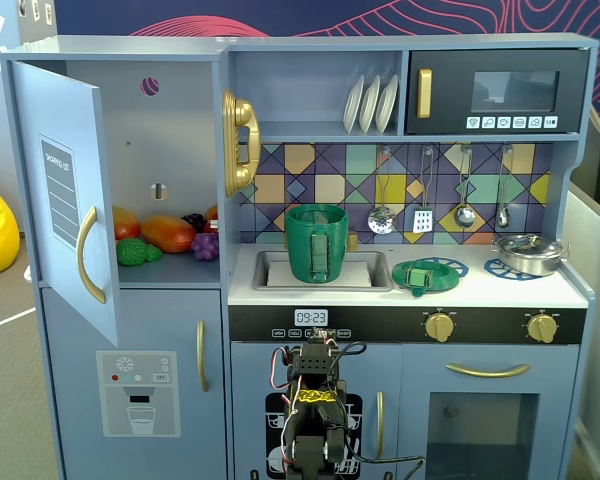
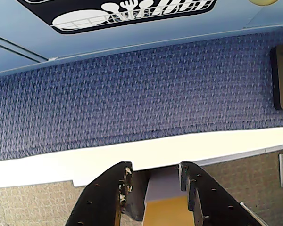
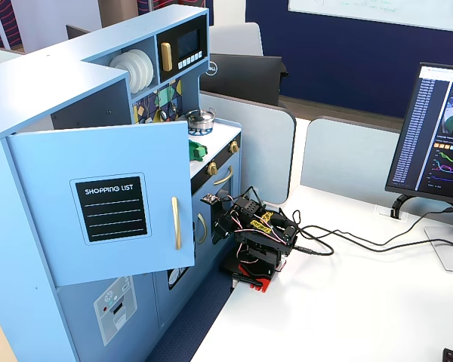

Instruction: Pick up the lid from the counter and put it on the green recipient

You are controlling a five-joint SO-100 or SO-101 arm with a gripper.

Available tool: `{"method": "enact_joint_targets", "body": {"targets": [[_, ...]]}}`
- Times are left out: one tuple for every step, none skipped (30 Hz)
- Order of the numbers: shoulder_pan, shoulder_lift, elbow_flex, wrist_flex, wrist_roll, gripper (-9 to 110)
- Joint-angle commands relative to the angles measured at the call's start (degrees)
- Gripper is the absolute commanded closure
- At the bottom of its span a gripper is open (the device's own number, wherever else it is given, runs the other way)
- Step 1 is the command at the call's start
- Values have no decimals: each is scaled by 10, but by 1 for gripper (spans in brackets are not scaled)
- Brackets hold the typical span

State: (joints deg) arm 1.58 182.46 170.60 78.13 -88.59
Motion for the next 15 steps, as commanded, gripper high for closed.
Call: {"method": "enact_joint_targets", "body": {"targets": [[32, -4, 11, 98, 3, 101], [28, -4, 11, 98, 11, 101], [25, -4, 11, 97, 27, 101], [21, -4, 11, 94, 40, 101], [20, -4, 11, 94, 43, 101], [18, -4, 11, 93, 44, 101], [16, -4, 11, 93, 43, 101], [13, -4, 11, 93, 40, 101], [14, -4, 11, 92, 33, 101], [22, -4, 11, 79, 27, 101], [37, -4, 4, 62, 24, 101], [54, -5, -9, 42, 18, 101], [74, -11, -26, 11, 1, 101], [96, -25, -47, -33, -34, 101], [118, -42, -72, -80, -67, 101]]}}
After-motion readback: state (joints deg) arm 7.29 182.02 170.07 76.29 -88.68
